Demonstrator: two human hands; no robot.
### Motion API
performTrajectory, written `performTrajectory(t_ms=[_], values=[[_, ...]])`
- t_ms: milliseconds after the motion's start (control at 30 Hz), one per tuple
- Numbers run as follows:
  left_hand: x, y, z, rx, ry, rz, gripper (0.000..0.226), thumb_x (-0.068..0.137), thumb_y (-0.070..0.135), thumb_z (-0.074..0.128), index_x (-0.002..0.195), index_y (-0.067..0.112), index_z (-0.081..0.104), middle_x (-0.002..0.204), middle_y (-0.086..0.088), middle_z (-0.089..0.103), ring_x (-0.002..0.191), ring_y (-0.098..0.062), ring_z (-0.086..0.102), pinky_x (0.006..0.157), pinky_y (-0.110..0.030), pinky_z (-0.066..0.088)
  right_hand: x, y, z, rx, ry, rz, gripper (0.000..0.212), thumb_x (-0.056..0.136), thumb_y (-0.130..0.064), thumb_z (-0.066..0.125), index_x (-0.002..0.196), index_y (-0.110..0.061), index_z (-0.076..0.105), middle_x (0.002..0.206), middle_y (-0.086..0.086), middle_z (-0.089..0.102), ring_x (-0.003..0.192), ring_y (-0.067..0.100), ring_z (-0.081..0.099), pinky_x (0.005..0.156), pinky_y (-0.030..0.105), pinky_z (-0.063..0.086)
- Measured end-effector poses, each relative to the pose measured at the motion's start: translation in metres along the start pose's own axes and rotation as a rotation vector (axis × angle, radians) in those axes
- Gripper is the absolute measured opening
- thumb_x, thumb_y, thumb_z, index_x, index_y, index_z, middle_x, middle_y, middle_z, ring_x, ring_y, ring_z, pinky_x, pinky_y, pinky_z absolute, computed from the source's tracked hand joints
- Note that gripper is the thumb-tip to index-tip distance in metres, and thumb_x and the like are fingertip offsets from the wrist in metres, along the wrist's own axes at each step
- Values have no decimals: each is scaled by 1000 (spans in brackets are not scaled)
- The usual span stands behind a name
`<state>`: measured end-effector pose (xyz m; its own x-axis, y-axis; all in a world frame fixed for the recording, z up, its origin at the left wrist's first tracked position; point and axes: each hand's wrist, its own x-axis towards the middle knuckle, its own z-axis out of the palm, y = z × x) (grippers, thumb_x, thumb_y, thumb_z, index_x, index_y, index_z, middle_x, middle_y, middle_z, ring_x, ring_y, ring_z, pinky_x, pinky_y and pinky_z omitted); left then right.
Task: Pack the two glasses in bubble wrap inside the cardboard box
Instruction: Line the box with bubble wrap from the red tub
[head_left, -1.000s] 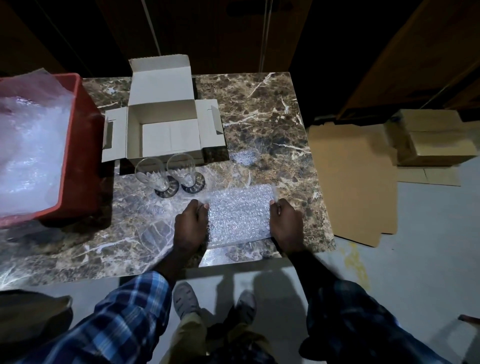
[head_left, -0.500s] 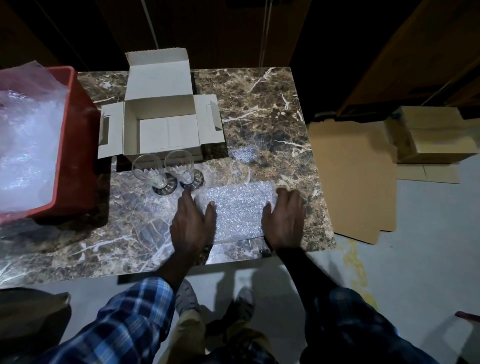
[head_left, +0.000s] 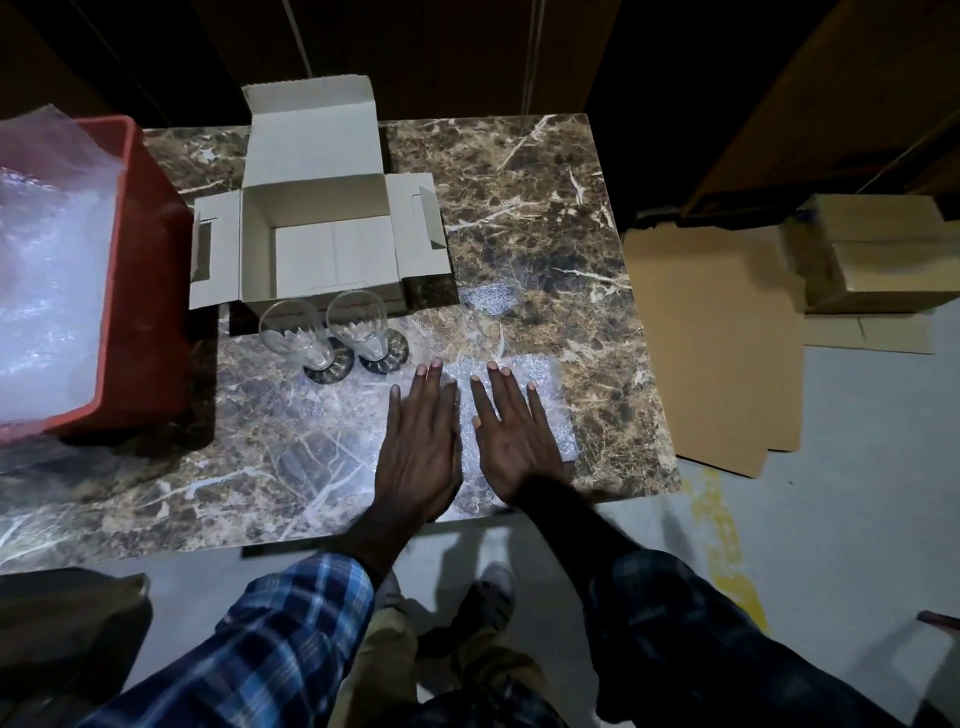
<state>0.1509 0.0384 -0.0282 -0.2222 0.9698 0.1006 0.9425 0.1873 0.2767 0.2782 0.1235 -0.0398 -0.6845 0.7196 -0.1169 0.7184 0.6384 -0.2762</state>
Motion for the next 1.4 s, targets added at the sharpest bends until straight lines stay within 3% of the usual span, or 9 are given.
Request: performTrajectory(t_ms=[133, 267, 467, 567, 667, 800, 900, 1133, 1400], values=[[-2, -6, 12, -25, -132, -9, 59, 105, 33, 27, 157, 5, 24, 166, -13, 15, 155, -25, 9, 124, -49, 8, -3, 5, 1, -15, -18, 3, 61, 105, -40, 20, 157, -9, 23, 166, 13, 14, 154, 27, 12, 124, 44, 4], [-2, -14, 9, 26, -167, 11, 62, 105, 41, 28, 159, 10, 21, 167, -9, 14, 155, -23, 7, 124, -49, 8, -11, 20, -1, -23, 35, 40, 67, 106, -51, 23, 157, -8, 26, 166, 11, 16, 154, 24, 14, 124, 45, 11], [-9, -42, -2, 69, -174, -107, 73, 104, 57, 22, 160, 12, 11, 168, -8, 3, 155, -22, 1, 124, -49, 0, -27, 64, -18, -76, -8, 185, 80, 101, -65, 14, 160, -13, -1, 167, 6, -10, 155, 21, -3, 123, 39, -10], [-12, -49, -6, 45, -179, -132, 76, 104, 58, 20, 160, 8, 8, 168, -12, 1, 155, -24, -3, 124, -48, -2, -29, 67, -22, -62, 24, 192, 80, 103, -62, 19, 160, -10, -3, 166, 8, -10, 155, 23, -2, 123, 38, -10], [-17, -38, -9, 46, -161, -47, 74, 104, 55, 25, 160, 8, 9, 167, -12, 0, 155, -24, -5, 124, -43, -8, -30, 54, -22, -29, 2, 97, 80, 103, -62, 21, 160, -10, -3, 166, 7, -14, 154, 20, -10, 124, 39, -9], [-31, -14, -1, 34, -117, 201, 70, 104, 51, 35, 156, 5, 29, 164, -13, 19, 154, -27, 13, 125, -47, 4, -44, 36, -14, 28, 107, -170, 74, 99, -48, 47, 156, -4, 27, 166, 11, 16, 154, 21, 11, 125, 45, 14], [-39, -11, 6, 50, -108, 257, 66, 104, 49, 38, 152, 3, 37, 162, -15, 27, 152, -29, 20, 123, -49, 13, -55, 34, -1, 58, 176, -245, 63, 96, -35, 52, 149, -2, 42, 161, 13, 31, 150, 24, 27, 119, 48, 27], [-35, -17, 4, 27, -118, 252, 64, 102, 49, 39, 149, 5, 43, 159, -16, 34, 149, -31, 28, 120, -51, 22, -52, 37, 6, -40, 262, -248, 48, 105, -30, 45, 143, -1, 51, 153, 17, 44, 143, 29, 41, 116, 48, 34], [-25, -23, 2, 2, -50, 304, 42, 98, 19, 43, 130, -1, 61, 134, -21, 61, 131, -37, 53, 111, -50, 37, -47, 30, -9, -24, 183, -260, 52, 103, -36, 41, 141, -4, 53, 148, 15, 51, 139, 28, 46, 116, 47, 32]])
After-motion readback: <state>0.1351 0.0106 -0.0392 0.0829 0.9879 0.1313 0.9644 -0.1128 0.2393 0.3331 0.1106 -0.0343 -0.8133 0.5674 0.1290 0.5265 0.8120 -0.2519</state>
